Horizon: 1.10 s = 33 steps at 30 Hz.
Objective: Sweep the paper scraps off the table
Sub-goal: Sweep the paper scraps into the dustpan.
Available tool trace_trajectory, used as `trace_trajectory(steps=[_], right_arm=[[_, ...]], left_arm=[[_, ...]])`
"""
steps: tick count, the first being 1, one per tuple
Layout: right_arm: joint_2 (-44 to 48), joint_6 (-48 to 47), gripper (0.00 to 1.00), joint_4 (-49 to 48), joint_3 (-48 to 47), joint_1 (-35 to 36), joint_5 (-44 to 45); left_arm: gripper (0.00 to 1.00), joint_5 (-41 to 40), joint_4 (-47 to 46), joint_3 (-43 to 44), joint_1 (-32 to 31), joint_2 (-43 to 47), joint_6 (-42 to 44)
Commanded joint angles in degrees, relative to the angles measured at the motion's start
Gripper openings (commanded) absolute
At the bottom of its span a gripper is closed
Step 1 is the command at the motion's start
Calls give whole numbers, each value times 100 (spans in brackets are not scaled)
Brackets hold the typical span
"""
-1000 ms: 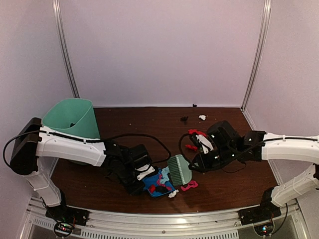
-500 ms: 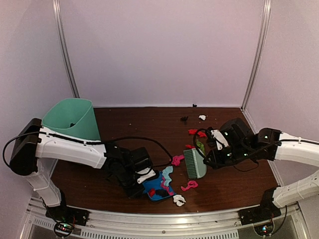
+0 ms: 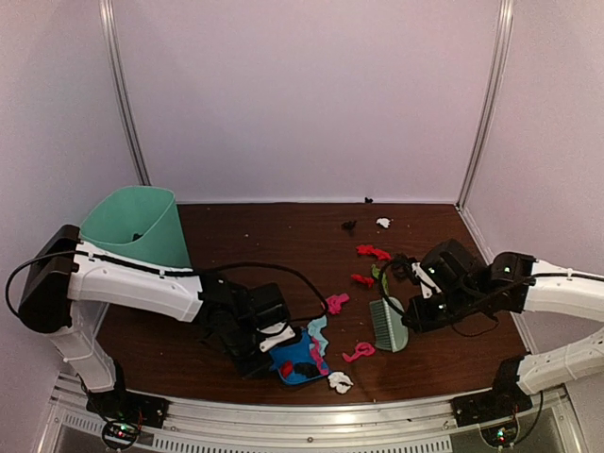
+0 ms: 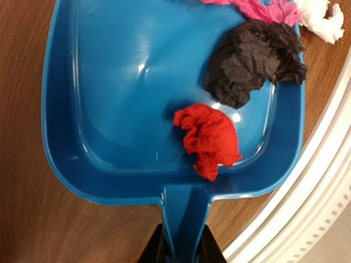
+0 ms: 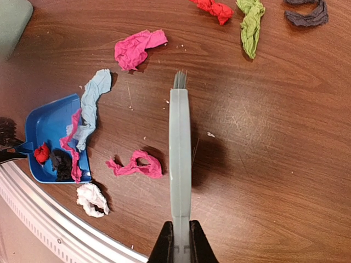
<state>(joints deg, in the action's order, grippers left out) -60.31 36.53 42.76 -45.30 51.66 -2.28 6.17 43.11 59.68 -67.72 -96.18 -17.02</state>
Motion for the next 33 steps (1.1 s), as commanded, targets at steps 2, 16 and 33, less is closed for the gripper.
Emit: trace_trajectory(steps=[2,16,33], right_arm=[[-277,199,0,-317,74,-16,-169],[-979,236,0,-1687,158,46,-1744],[-1036,264,0,-2158,-170,90,-2399]], left_arm=[[0,-47,-81,205,-30,-149,-74],[0,-49,-198,253,-30,-285,-137],[0,-27,-268,249,-30,-329,-160]])
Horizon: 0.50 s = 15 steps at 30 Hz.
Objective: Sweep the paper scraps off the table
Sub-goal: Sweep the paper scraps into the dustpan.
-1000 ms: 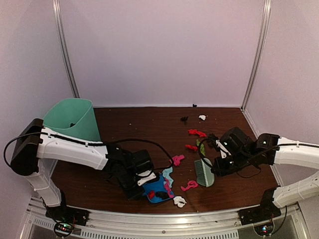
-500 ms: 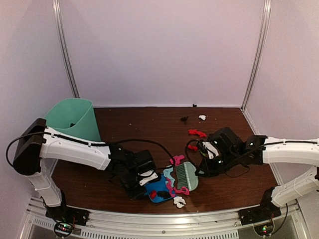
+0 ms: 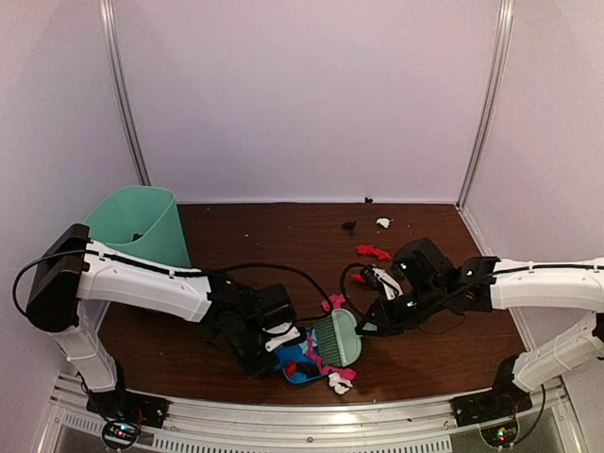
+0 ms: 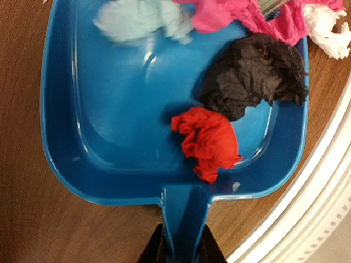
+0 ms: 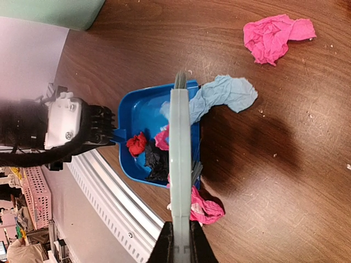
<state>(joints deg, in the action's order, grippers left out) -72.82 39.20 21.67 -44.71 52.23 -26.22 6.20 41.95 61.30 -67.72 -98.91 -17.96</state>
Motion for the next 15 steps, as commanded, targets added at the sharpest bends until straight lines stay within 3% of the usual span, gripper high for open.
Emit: trace_trajectory(steps=[1,15], right_arm=[[288,-27,0,69,-257,27,115],[832,-540,0,864,-503,-122,1618]], left_arm=[[0,-31,-152,70,-30,-38,-72],[0,-100,-327,-418,-30,451,-585]])
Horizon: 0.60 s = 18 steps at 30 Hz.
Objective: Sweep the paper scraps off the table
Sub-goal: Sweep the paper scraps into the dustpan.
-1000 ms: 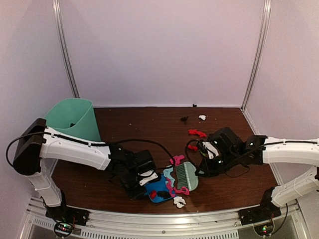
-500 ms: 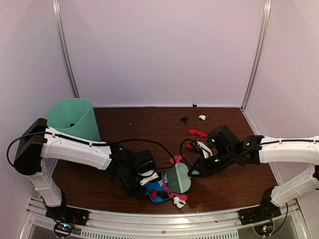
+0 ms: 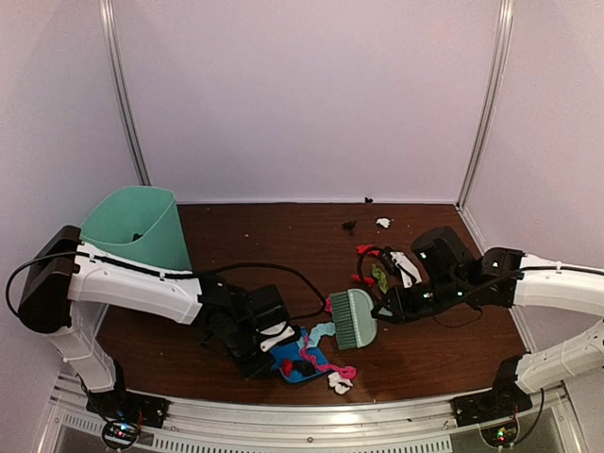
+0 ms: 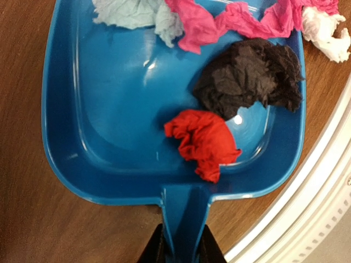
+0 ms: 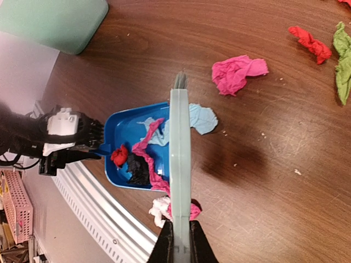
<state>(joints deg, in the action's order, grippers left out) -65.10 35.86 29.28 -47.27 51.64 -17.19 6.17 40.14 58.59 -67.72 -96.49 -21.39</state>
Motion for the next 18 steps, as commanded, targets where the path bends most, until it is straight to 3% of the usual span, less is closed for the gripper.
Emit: trace_trajectory(steps=[1,8,18], right_arm=[[26,-219,0,66,-291,-80,868],[-519,-500,0,-327,-563,-136,1312],[-1327,-885,0,-572,-732,-141,1056]], left_arm=[[0,-109,-147,-166,-30,219,-265],[0,-162,-145,-263,-30,302,-382],[0,-199,-187,-226,-30,236,-419]])
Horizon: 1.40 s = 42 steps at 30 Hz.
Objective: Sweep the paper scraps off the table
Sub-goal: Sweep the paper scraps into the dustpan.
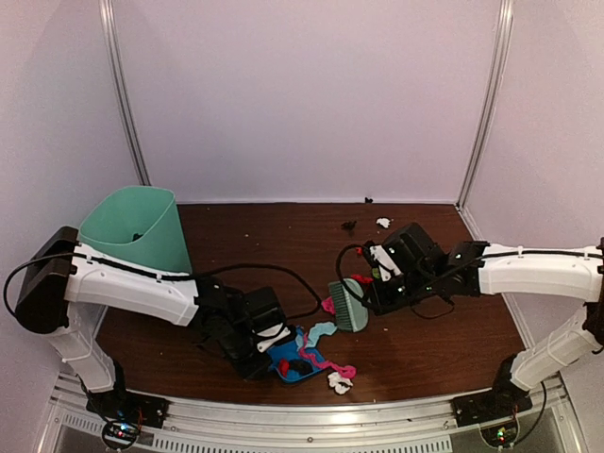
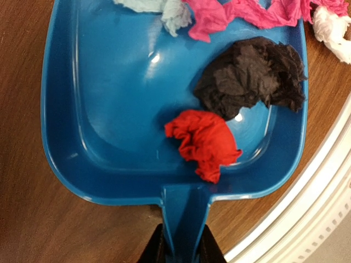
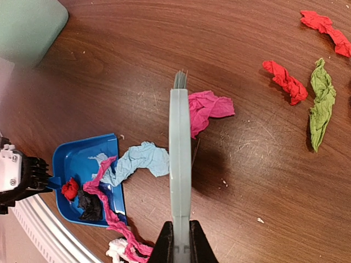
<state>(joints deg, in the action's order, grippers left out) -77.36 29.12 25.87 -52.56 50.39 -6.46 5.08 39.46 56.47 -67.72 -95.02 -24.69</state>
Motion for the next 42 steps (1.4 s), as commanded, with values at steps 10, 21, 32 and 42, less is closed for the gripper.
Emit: trace_trajectory(steps=[10,21,32,42], right_arm=[[-169,-236,0,-612,-33,48,-748],[-234,172,0,-1236,289,159,-1734],[99,457,0,-1299,473,156,-1924],[949,421,0,89,410,10,-798]], left_arm=[[0,-124,-171,87,-30,-48,-63],[0,-174,-239,215,-22,-188,-19],[0,-142,-281,188,-19,-142,3],[0,-214,96,229,-28,41,337]])
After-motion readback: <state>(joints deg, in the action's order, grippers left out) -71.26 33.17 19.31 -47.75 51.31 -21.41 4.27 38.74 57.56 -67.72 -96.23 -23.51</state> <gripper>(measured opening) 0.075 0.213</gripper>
